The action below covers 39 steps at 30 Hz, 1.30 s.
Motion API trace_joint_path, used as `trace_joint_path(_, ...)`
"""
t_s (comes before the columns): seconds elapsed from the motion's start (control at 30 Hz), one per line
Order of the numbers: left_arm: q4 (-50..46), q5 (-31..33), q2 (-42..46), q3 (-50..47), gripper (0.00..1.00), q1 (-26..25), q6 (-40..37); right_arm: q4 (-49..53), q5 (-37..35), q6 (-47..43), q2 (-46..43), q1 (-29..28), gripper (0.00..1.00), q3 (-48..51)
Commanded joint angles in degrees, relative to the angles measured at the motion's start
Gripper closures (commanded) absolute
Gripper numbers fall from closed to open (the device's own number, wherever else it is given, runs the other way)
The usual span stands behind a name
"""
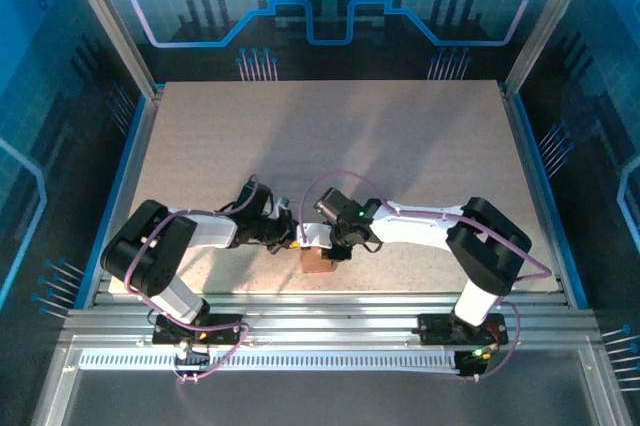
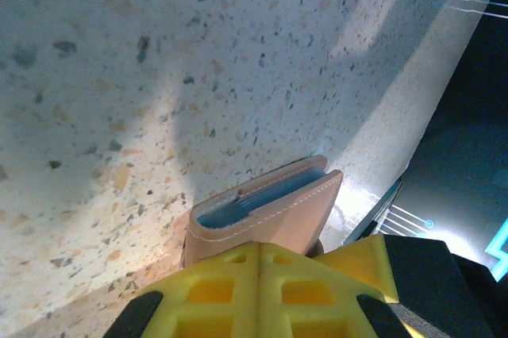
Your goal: Take the credit cards out of the card holder
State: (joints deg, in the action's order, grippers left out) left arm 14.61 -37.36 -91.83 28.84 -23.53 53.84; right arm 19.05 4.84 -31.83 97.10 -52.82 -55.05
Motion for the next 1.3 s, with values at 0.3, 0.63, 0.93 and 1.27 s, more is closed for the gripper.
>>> trace_joint_path(0.3, -8.9, 2.1, -1.9, -0.2, 0.99, -0.4, -1.3, -6.2, 4.4, -1.1, -3.6, -0.5, 0.84, 4.2)
trace_joint_path(0.63, -10.1, 0.8, 2.0, 1.4, 0.98, -0.4, 0.0, -5.0, -0.5, 18.5, -9.2, -0.2, 0.49, 3.2)
trace_joint_path(0.93, -18.0, 1.0, 8.9, 7.3, 0.98, -0.4, -1.0, -2.8, -8.4, 51.2, -17.7, -1.9, 0.5, 5.8)
trace_joint_path(1.27, -21.5, 3.1, 11.1, 9.1, 0.97, -0.4, -4.1, 1.6, -8.5, 72.5, -19.5, -2.0, 0.47, 6.0)
